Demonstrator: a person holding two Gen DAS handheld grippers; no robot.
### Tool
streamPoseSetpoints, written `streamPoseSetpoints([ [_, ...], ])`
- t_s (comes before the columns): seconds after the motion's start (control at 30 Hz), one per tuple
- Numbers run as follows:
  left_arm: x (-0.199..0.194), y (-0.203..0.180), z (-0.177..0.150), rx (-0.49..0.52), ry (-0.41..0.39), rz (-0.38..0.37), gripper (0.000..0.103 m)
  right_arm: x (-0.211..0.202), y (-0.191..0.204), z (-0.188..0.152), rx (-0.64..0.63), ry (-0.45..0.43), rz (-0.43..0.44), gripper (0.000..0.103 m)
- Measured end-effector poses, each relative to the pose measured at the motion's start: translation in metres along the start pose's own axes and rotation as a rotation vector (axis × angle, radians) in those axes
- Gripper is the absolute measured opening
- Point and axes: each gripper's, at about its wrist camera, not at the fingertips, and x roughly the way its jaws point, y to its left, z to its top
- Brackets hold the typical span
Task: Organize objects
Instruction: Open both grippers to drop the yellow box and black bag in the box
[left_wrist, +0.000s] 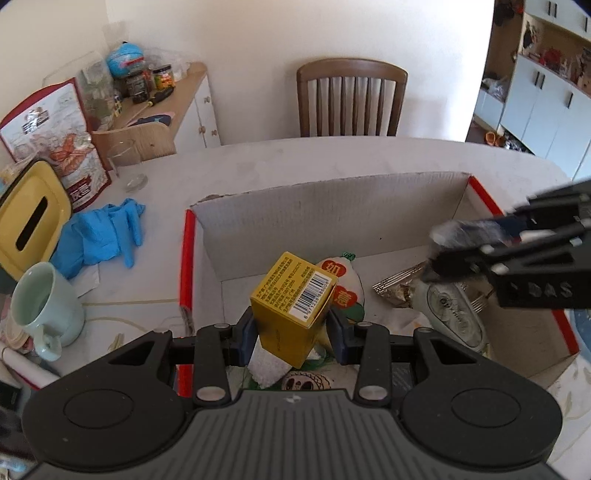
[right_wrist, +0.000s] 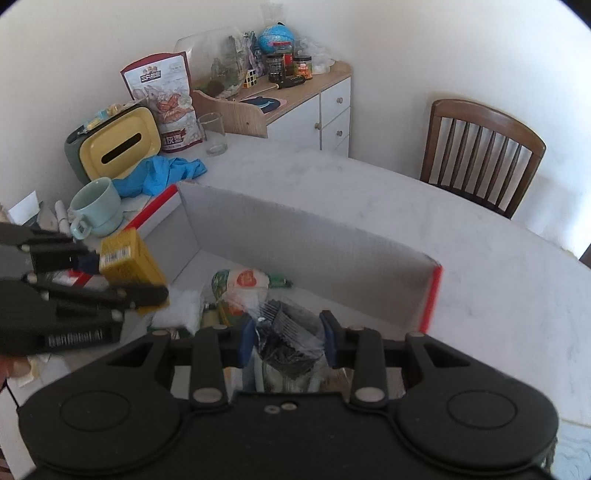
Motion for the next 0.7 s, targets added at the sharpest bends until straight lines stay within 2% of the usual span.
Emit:
streamPoseSetpoints([
  [0.37,0.039,-0.005,0.000,0.028,0.071,-0.034,0.038,0.056,0.002,0.009,0.008,0.049,-0.042,0.035],
  [0.7,0.050,-0.007,0.001,0.053,0.121,-0.047,0.039,0.073,0.001,0.011,0.010,0.090,-0.043,0.037],
])
